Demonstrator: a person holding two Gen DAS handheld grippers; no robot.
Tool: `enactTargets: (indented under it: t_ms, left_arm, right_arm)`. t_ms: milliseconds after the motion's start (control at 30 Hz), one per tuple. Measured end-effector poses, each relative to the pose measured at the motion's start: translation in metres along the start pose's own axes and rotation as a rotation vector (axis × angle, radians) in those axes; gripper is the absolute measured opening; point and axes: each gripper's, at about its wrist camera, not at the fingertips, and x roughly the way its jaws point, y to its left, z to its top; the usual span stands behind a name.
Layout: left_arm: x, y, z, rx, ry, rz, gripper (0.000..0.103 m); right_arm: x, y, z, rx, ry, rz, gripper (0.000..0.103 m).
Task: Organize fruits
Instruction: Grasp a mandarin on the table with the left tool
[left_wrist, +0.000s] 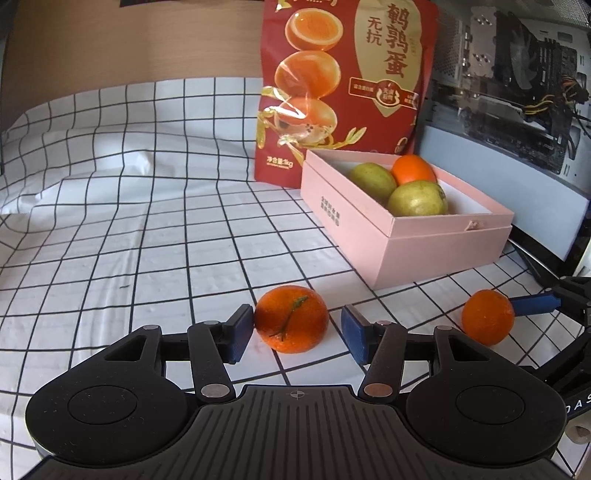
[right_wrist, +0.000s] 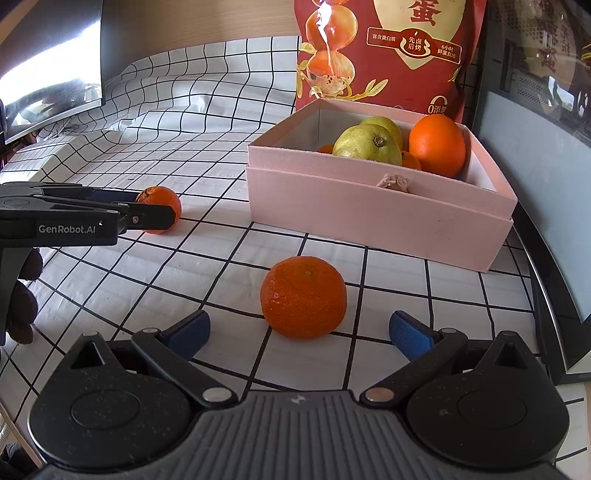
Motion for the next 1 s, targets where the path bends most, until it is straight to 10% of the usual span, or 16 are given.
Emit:
enactTargets:
  t_ms: [1000]
  left_arm:
    - [0.024,0.009,0.01,-0.006,0.07,-0.06,0.052]
  right_arm:
    - [0.0,0.001,0.0,0.0,0.008,-0.003,0.103]
